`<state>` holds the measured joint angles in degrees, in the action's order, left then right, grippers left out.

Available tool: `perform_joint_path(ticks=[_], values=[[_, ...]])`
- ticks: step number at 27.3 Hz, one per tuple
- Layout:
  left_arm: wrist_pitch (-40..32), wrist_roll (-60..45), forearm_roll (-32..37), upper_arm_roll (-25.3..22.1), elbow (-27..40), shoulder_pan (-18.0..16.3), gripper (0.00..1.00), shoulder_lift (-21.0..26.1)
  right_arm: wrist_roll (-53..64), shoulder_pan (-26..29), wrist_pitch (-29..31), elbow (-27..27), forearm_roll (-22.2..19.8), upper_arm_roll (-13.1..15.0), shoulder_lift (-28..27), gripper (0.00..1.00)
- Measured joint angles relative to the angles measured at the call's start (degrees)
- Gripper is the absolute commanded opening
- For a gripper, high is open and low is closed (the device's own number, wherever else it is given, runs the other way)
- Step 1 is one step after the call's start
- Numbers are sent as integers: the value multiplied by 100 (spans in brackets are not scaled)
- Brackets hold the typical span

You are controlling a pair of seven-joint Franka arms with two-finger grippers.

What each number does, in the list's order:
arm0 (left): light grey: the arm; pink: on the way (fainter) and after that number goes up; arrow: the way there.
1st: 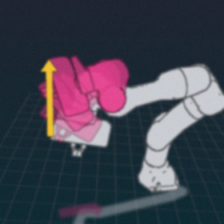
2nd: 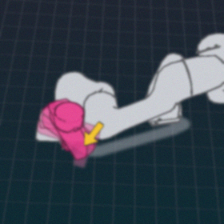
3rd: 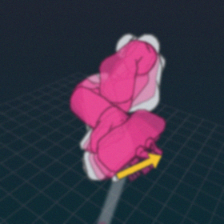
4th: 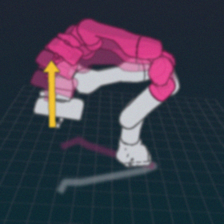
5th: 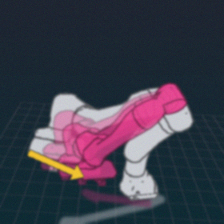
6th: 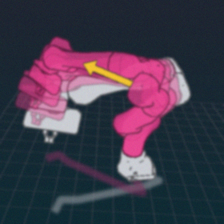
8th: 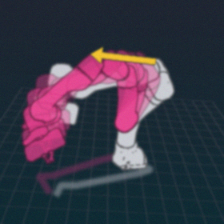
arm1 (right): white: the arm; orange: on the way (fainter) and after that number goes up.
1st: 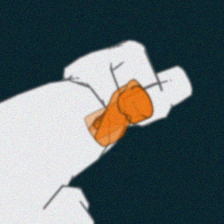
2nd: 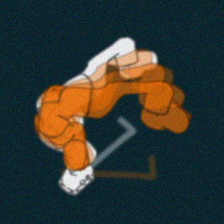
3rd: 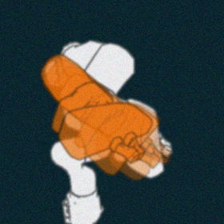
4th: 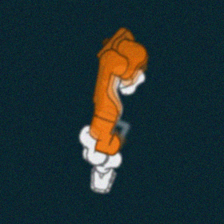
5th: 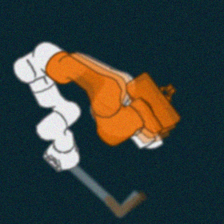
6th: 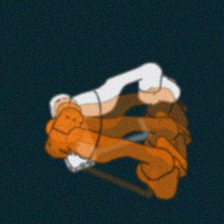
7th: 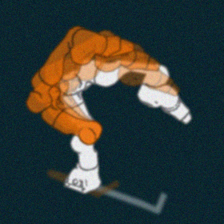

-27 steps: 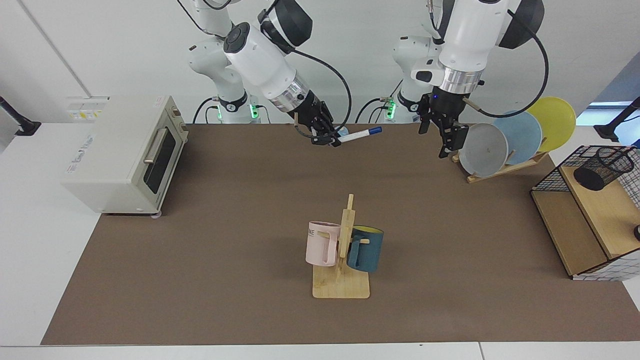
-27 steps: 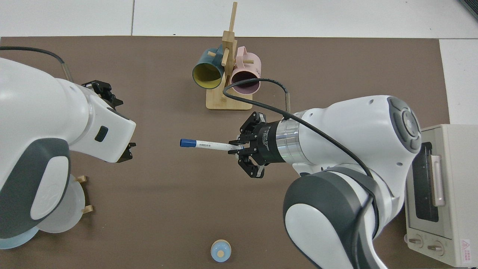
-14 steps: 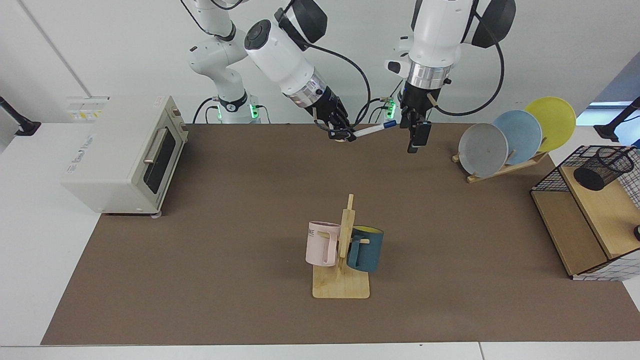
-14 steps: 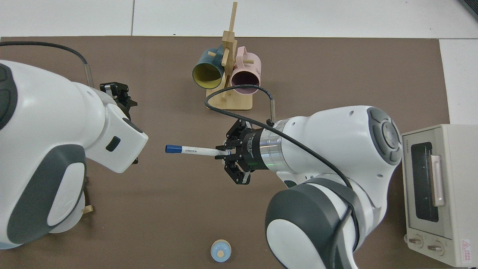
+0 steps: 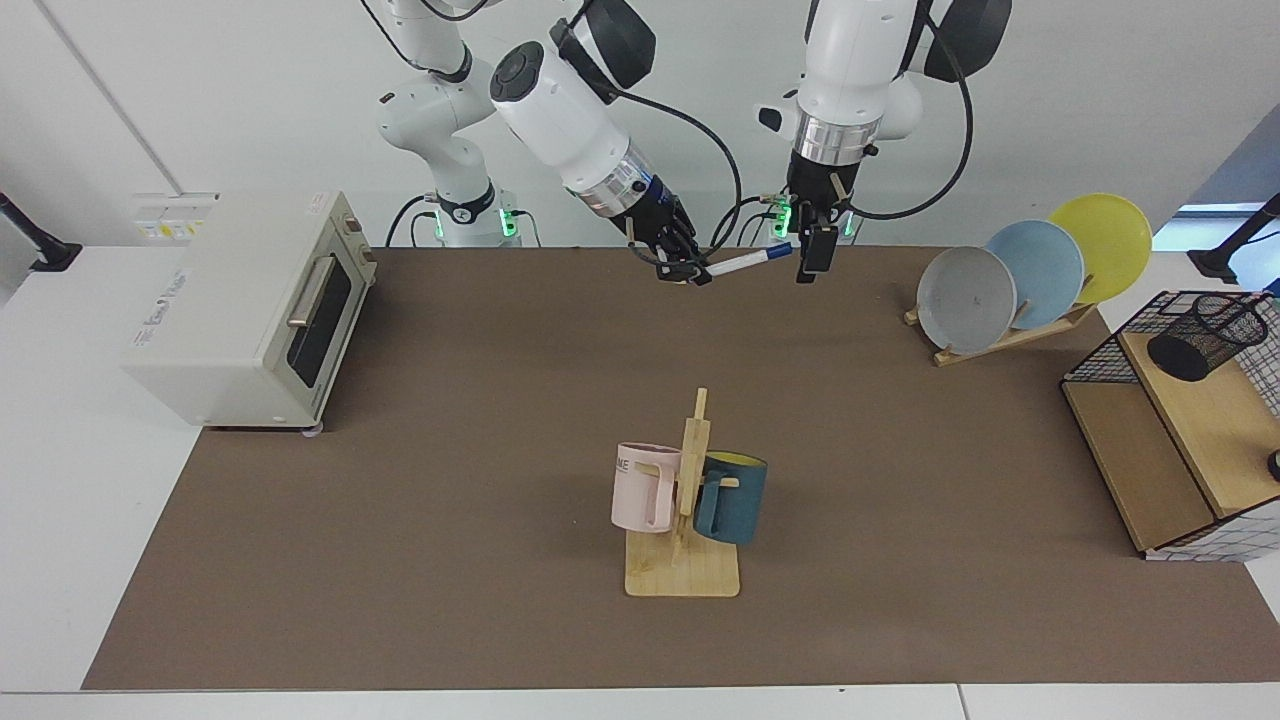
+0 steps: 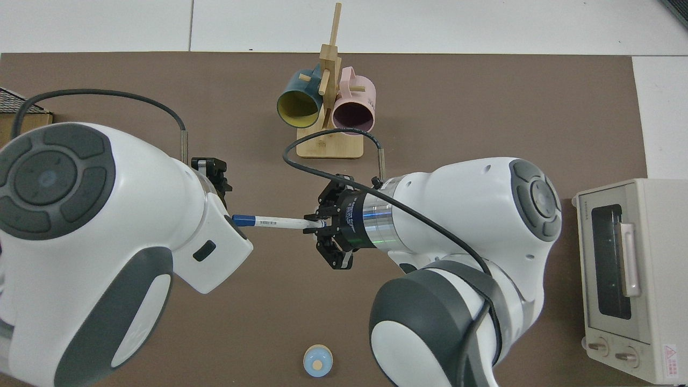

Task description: Put markers into pen holder

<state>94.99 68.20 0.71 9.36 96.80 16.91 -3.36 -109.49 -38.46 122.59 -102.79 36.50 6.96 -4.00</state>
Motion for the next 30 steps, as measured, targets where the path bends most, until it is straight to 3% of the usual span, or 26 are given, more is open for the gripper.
perform_joint_path(ticks=[4,6,7,9,12,28,29,30], values=[[107,-106,-2,57,16,61,94,-25,0,0,0,0,0,3,-1,0],[178,-171,-3,96,31,94,85,-25,0,-1,0,0,0,4,-2,0],[218,-197,-3,118,43,105,74,-24,0,-1,0,0,0,4,-2,0],[303,-242,-3,148,79,139,38,-23,0,-2,0,0,-1,5,-3,0],[416,-293,-3,169,162,175,2,-20,0,-2,0,0,-1,6,-5,0],[541,-560,-1,166,233,181,0,-14,19,-31,-1,1,-39,5,-6,0],[541,-565,-1,166,235,182,0,-14,19,-32,-1,1,-48,5,-6,26],[541,-570,-3,167,238,182,0,-14,20,-34,-1,1,-62,4,-6,70]])
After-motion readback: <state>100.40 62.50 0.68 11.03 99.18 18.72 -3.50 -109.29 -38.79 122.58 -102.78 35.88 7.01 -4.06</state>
